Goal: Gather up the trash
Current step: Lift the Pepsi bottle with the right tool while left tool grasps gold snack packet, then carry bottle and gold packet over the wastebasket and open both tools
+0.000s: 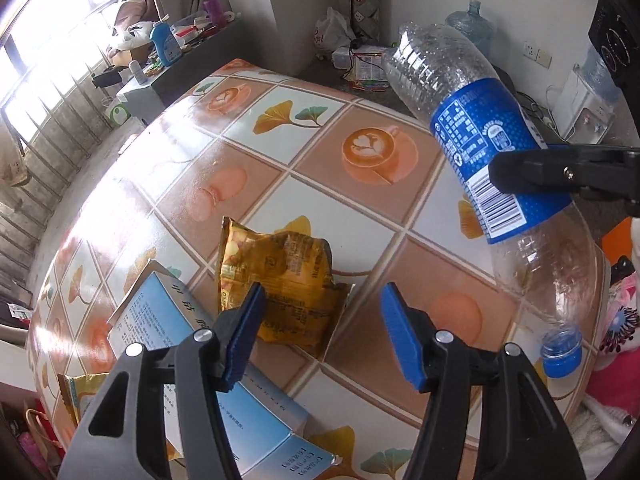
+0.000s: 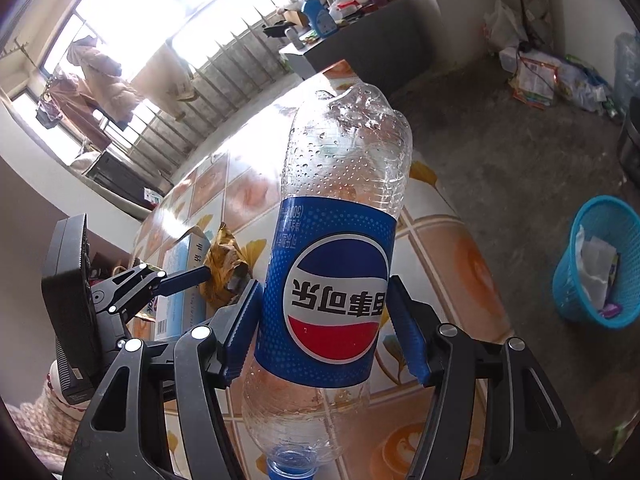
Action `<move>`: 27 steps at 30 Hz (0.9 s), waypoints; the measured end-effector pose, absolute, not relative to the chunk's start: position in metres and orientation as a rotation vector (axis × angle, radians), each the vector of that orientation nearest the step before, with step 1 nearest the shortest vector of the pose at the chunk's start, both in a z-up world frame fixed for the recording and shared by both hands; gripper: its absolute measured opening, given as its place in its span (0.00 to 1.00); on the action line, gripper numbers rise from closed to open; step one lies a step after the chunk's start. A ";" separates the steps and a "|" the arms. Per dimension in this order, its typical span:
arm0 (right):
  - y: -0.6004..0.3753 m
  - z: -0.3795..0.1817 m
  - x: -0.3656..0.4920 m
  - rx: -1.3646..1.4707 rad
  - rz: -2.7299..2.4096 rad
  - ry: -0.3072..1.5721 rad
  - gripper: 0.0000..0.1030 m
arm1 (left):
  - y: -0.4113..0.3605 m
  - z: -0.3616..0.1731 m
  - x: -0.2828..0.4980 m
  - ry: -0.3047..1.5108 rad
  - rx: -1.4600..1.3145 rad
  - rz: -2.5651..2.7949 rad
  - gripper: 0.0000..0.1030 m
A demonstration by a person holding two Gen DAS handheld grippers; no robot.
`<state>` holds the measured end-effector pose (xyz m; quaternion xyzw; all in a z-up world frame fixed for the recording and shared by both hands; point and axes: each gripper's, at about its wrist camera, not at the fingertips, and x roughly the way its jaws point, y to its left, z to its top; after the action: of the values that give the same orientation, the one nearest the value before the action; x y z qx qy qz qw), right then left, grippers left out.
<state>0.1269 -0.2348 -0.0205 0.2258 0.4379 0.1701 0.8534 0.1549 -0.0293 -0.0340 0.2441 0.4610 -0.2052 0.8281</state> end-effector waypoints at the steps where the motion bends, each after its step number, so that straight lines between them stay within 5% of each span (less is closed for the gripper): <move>1: -0.235 -0.021 0.127 0.476 0.358 0.923 0.58 | -0.030 -0.035 0.155 0.969 0.536 -0.425 0.55; 8: -0.235 -0.024 0.127 0.484 0.356 0.931 0.57 | -0.030 -0.035 0.156 0.930 0.569 -0.392 0.35; 13: -0.239 -0.025 0.124 0.502 0.362 0.926 0.57 | -0.027 -0.028 0.158 0.924 0.531 -0.415 0.12; 27: -0.290 -0.032 0.099 0.800 0.458 0.825 0.56 | -0.052 0.033 0.150 0.827 0.371 -0.577 0.06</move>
<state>0.0988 -0.2904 -0.0318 0.3749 0.3867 0.2145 0.8148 0.1501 -0.0518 0.0331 0.1769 0.3939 -0.2747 0.8591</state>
